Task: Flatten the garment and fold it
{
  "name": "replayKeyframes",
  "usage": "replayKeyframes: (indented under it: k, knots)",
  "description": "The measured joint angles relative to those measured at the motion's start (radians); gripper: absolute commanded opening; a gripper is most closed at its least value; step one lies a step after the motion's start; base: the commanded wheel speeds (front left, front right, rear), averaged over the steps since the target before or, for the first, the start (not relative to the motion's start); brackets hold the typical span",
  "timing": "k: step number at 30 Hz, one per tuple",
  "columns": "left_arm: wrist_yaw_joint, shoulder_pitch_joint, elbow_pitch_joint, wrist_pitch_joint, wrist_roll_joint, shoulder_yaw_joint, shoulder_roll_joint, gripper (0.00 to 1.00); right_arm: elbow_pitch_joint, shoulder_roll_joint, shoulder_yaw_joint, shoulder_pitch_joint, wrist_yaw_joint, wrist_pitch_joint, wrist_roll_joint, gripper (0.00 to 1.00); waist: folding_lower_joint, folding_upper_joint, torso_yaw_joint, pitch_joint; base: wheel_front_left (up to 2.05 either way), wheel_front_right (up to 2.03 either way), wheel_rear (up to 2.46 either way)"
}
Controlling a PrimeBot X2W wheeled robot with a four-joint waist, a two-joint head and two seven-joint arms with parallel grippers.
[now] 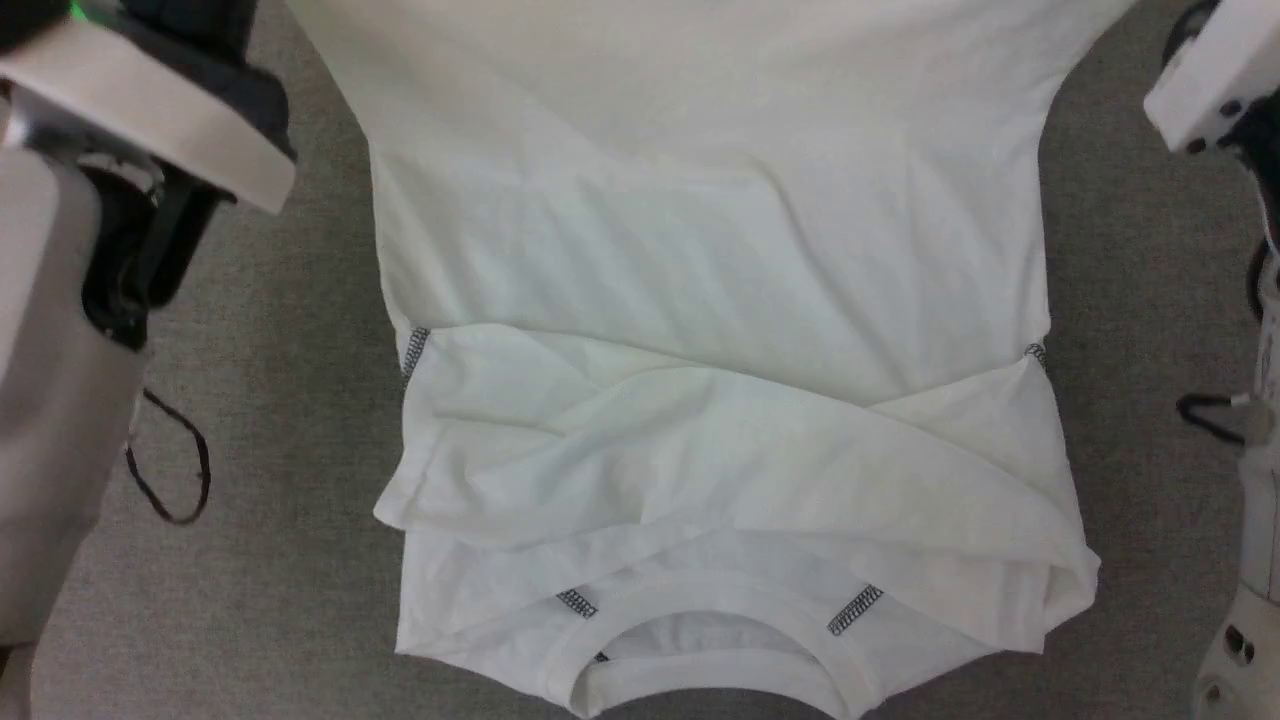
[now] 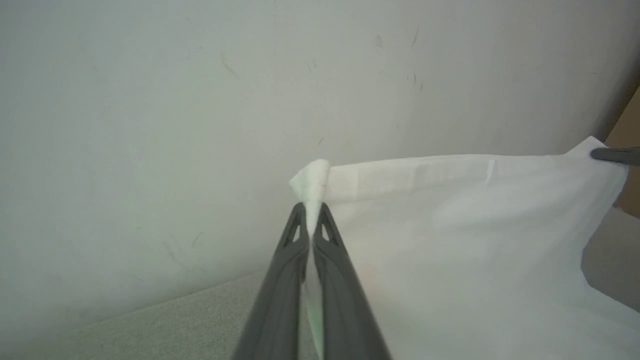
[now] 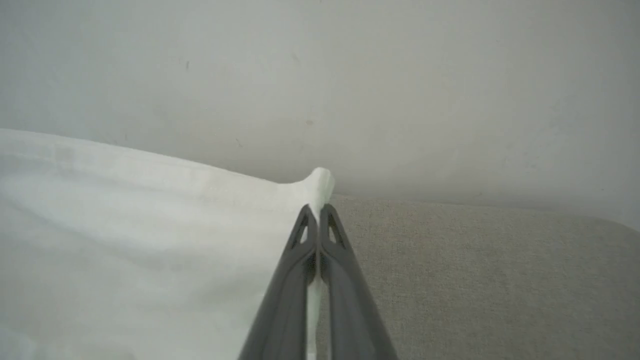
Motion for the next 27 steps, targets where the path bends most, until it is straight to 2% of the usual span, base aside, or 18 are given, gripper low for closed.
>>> replayKeyframes:
  k: [5,10,15,22,27]
  knots:
    - [0.011,0.189,-0.134,-0.032,-0.025,-0.002,0.052,0.00,-0.124,-0.016,-0.022,0.195,0.000,0.002,0.080,0.00,-0.0001,0.0000,0.011,-0.062,0.00,0.00,0.00]
    - [0.073,0.374,-0.293,-0.054,-0.048,0.007,0.099,0.00,-0.254,-0.011,-0.060,0.384,0.000,0.003,0.131,0.00,-0.0001,0.0000,0.020,-0.127,0.00,0.00,0.00]
    - [0.149,0.594,-0.443,-0.078,-0.063,0.012,0.139,0.00,-0.369,0.022,-0.084,0.562,0.000,-0.001,0.173,0.00,-0.0003,0.0000,0.027,-0.188,0.00,0.00,0.00]
    - [0.233,0.882,-0.588,-0.113,-0.079,0.037,0.136,0.00,-0.490,0.067,-0.126,0.785,0.000,-0.058,0.198,0.00,-0.0001,0.0000,0.033,-0.247,0.00,0.00,0.00]
    - [0.240,1.025,-0.611,-0.120,-0.086,0.037,0.100,0.00,-0.515,0.082,-0.131,0.941,0.000,-0.090,0.217,0.00,-0.0001,0.0000,0.035,-0.276,0.00,0.00,0.00]
